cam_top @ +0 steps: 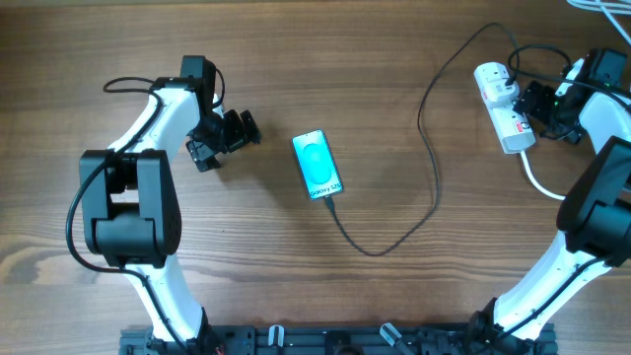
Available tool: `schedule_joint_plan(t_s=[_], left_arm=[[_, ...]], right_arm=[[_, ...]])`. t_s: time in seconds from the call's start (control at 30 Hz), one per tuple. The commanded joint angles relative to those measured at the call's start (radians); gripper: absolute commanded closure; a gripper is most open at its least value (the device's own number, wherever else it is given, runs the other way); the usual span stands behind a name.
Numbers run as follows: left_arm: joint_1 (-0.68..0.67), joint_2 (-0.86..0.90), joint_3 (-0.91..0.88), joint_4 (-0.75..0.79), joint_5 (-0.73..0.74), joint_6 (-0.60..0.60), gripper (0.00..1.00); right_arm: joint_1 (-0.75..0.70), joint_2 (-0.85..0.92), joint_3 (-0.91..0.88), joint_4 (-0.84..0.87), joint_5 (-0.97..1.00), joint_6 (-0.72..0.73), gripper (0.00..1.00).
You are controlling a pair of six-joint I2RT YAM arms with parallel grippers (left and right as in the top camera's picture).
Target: Plug charger to phone and switch on socket
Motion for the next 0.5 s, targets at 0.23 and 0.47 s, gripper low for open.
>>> schedule_joint_plan(t_s=[0.23, 0.47], left_arm=[[0.001, 0.005, -0.005, 0.002, 0.005, 0.002, 0.0], [0.001, 0.005, -0.005, 0.002, 0.005, 0.002, 0.0]], right_arm=[[0.001, -0.005, 0.035, -0.061, 0.035, 0.004, 0.0], [-0.002, -0.043, 0.035, -0.015, 0.148, 0.074, 0.0]])
